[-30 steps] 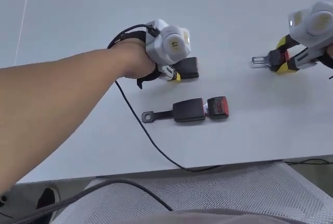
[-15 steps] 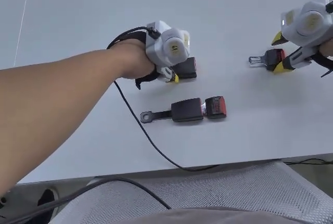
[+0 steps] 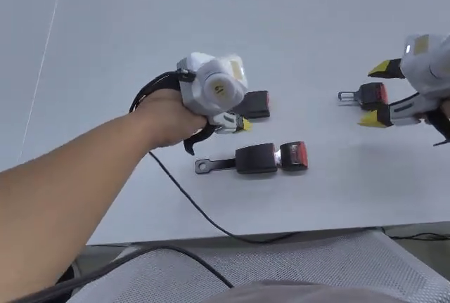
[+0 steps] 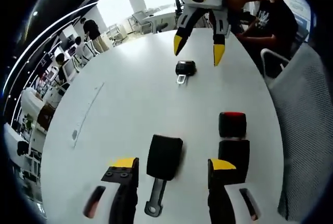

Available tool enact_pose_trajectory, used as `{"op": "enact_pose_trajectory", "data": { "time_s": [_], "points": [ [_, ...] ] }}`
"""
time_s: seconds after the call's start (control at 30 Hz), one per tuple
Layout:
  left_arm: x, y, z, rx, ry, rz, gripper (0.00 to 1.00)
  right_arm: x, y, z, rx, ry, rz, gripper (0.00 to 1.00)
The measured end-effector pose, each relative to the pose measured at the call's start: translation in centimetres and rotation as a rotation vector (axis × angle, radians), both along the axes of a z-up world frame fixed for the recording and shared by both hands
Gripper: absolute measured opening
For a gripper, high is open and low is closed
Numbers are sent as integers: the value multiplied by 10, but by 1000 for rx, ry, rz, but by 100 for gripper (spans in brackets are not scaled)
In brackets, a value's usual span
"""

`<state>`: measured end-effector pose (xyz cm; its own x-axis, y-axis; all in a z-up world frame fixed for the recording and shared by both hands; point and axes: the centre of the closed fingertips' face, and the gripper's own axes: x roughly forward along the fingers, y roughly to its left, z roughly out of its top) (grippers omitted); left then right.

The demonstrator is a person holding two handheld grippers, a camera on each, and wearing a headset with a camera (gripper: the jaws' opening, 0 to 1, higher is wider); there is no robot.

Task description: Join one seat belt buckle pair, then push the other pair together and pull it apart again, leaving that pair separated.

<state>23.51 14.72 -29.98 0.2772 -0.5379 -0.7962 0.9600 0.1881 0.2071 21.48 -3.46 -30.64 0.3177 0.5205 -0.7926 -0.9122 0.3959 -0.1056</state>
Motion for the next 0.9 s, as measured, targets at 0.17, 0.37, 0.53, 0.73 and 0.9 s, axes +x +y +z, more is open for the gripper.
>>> {"op": "enact_pose_trajectory", "data": {
  "time_s": [0.17,0.37,0.53,0.73,0.9],
  "points": [
    [-17,12,8,-59,1,45,59,-16,12,19,76,-32,-46,61],
    [-31,40,21,-132,-35,187,78,-38,13,28,108,-5,-97,74],
    [-58,69,19,-134,6,239,82,-52,-1,27,116,-11,-161,80],
    [-77,100,26,-178,17,353,88,-60,-22,26,110,-52,-247,83],
    [-84,124,29,-209,24,455,92,-62,-27,35,139,-82,-298,91]
  ]
}}
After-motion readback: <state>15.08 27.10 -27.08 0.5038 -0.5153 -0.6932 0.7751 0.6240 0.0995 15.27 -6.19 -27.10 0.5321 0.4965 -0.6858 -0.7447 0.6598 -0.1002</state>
